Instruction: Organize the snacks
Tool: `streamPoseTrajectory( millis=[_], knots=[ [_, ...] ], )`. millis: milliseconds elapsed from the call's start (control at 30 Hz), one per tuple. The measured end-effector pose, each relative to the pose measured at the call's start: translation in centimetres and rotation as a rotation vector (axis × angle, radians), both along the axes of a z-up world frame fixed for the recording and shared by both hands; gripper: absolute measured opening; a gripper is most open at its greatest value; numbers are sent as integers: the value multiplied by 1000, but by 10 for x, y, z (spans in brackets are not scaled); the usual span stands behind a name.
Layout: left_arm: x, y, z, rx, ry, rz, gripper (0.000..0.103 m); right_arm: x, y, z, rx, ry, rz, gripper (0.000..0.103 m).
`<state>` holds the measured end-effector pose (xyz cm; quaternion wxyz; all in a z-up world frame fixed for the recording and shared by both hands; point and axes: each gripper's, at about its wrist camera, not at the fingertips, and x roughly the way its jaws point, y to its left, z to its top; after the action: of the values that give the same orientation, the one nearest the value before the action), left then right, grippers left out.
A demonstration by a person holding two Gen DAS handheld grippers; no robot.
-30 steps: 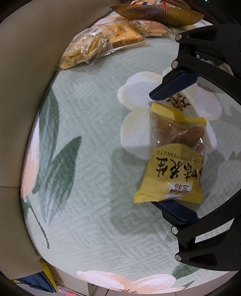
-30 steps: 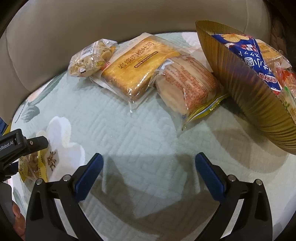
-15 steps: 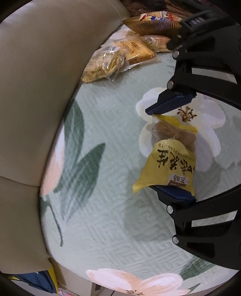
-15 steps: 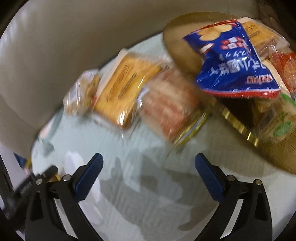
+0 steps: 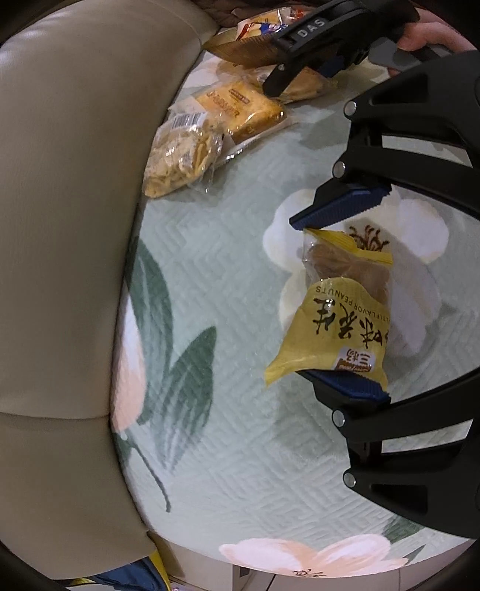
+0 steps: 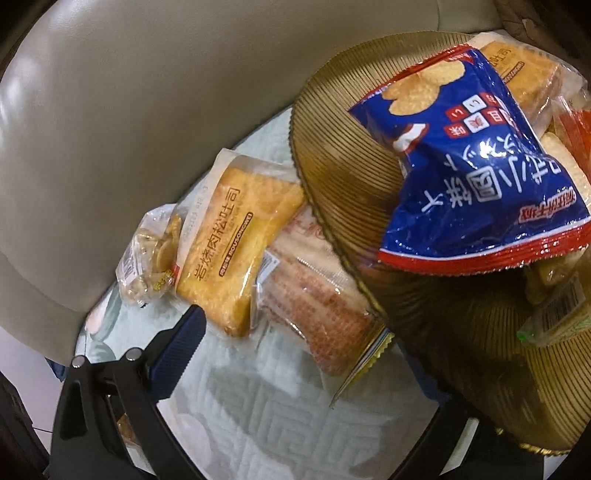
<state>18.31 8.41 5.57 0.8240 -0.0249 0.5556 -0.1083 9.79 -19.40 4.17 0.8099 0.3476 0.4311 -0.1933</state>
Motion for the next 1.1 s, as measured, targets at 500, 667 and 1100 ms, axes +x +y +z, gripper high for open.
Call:
streamPoseTrajectory(
  millis=[500, 667, 1100],
  knots=[
    [12, 17, -17, -34, 59, 62, 73, 22, 45, -4, -17, 63, 123, 36],
    [19, 35, -15, -56, 79, 79, 73, 20, 68, -4, 37, 72, 162, 35],
    [46, 83, 0, -160, 176, 91, 88, 43, 109, 10, 238, 136, 355, 62]
  ],
)
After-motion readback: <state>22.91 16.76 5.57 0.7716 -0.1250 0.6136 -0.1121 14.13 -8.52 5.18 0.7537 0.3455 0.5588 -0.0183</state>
